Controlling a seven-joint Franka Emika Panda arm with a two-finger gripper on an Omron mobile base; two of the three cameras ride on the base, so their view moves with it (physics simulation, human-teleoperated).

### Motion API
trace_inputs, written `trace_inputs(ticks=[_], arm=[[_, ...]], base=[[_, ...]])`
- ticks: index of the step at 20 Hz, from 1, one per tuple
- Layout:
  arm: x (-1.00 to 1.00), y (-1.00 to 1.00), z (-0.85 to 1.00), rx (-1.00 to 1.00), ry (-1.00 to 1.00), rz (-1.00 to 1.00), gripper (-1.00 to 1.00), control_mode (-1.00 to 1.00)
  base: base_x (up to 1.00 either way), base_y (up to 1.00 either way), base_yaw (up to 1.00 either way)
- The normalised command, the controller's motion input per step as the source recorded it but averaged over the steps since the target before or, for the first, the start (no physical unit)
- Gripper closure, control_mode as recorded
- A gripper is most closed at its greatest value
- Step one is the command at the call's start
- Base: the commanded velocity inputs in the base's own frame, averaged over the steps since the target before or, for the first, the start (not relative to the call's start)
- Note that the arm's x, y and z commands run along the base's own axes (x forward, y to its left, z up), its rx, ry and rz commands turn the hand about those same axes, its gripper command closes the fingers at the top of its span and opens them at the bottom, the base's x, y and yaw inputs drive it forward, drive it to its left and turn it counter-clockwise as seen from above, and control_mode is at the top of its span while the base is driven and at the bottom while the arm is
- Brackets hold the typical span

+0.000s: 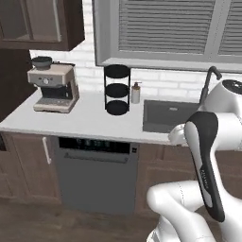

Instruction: Navigate to the coffee machine.

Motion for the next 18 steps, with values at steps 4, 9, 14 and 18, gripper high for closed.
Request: trace_inputs(ticks=[4,9,14,18], arm=[[0.00,0.00,0.00,0.00,0.00,0.00,-1.00,1.00],[0.00,0.00,0.00,0.00,0.00,0.00,-1.00,1.00],[0.00,0.00,0.00,0.00,0.00,0.00,-1.00,1.00],[0.00,0.00,0.00,0.00,0.00,0.00,-1.00,1.00]], base=[[0.88,0.98,-0.49],[0.60,1.00,-0.43],[-0.33,1.00,-0.11],[0.06,1.00,0.02]])
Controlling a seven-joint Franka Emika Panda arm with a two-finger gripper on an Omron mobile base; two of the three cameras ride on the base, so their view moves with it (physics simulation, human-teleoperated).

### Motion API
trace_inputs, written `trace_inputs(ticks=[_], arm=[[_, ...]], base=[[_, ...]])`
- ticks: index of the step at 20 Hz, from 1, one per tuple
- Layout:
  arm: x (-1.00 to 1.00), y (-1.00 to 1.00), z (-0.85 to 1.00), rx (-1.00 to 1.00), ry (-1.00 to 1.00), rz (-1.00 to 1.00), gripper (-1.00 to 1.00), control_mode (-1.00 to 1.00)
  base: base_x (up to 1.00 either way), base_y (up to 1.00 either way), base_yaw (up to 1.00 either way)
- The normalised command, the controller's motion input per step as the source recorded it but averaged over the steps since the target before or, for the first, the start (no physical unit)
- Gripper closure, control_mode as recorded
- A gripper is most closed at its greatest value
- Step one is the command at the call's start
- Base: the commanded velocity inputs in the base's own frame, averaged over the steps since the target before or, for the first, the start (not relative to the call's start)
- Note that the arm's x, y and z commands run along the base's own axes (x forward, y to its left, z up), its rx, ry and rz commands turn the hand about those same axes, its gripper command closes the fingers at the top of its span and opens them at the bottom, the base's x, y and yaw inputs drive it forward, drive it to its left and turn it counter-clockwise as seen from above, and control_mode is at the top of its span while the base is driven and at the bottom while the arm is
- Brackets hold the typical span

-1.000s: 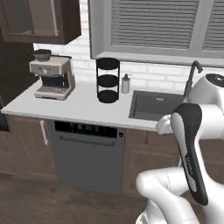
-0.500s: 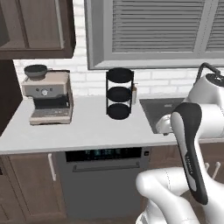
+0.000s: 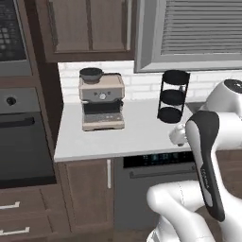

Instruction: Navigate to the coffee machine.

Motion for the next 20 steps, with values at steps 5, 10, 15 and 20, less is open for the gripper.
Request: trace_inputs(ticks=[5,10,15,20], arm=[[0.00,0.00,0.00,0.00,0.00,0.00,-1.00,1.00],[0.00,0.00,0.00,0.00,0.00,0.00,-1.00,1.00],[0.00,0.00,0.00,0.00,0.00,0.00,-1.00,1.00],[0.00,0.00,0.00,0.00,0.00,0.00,-1.00,1.00]], base=[[0.64,0.93,0.00],[1.00,0.22,0.00],[1.00,-0.03,-0.06],[1.00,0.35,-0.33]])
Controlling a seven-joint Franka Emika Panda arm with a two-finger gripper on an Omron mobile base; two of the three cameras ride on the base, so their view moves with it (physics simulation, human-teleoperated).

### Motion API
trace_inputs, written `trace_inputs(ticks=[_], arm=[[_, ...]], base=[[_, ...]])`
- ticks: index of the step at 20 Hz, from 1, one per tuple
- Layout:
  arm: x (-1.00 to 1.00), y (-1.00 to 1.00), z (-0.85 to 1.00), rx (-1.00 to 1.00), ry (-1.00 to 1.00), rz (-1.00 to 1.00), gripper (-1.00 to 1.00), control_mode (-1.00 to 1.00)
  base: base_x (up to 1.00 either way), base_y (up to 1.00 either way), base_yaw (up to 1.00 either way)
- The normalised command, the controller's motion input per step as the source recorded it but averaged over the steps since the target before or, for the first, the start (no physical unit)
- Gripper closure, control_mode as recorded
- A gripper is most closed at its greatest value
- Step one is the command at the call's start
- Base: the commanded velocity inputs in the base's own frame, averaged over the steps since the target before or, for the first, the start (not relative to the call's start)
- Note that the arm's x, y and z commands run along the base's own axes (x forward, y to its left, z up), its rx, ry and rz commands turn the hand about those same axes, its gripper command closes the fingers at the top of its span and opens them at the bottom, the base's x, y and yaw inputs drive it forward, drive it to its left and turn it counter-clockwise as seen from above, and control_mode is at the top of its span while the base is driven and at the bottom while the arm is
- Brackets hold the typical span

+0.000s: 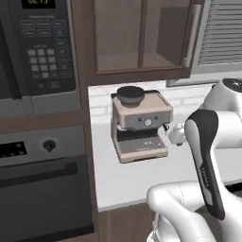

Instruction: Navigate to the coffee machine.

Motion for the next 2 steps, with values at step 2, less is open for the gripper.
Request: trace_inputs(ticks=[2], arm=[[0.00,0.00,0.00,0.00,0.00,0.00,-1.00,1.00]], base=[[1.00,0.53,-0.50]])
